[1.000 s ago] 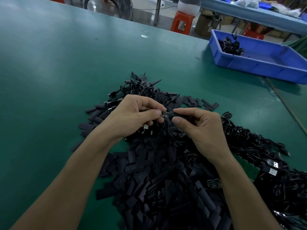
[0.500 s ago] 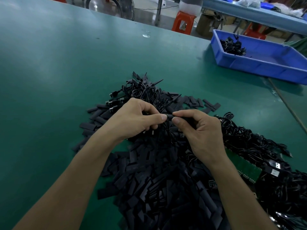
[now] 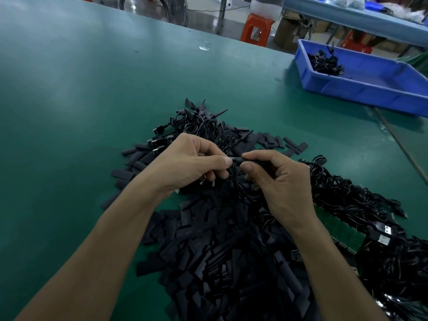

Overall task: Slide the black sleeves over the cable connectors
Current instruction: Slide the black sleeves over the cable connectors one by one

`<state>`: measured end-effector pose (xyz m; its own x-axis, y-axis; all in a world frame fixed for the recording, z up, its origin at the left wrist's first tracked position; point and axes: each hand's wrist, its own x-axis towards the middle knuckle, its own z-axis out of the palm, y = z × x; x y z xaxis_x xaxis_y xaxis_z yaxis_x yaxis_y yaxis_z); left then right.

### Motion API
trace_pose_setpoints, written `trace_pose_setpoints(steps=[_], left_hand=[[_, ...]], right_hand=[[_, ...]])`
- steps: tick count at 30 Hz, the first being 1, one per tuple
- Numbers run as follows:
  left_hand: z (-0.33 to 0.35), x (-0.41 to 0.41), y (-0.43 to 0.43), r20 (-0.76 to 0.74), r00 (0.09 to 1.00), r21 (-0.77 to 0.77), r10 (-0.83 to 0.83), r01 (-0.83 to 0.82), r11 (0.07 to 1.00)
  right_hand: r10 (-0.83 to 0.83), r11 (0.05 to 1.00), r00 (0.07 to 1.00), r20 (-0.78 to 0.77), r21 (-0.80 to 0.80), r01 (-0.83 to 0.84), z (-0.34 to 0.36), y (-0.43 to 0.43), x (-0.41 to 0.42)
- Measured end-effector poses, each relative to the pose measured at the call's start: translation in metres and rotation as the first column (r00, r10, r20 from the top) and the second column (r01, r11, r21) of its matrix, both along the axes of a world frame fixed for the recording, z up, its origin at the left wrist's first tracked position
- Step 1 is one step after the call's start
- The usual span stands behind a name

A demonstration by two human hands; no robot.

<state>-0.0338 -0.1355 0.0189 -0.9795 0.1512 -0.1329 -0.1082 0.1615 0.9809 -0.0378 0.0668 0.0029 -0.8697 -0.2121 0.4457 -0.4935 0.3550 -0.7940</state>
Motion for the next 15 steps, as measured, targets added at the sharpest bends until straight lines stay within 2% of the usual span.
trace_pose_setpoints(steps=[5,15], left_hand=[[-0.0036,-0.0017,0.0023,0.018,0.999,-0.075,0.031,-0.030,0.997],[-0.0048,-0.0009,0.0022,-0.079,0.996,-0.101,-0.030,0.022,0.995]], right_hand=[[-0.031,0.999,1.000,0.000,-0.030,0.031,-0.0052,-0.0024,0.0003],[-0.008,0.994,0.999,0.048,-0.105,0.013,-0.0044,-0.0020,0.0012]])
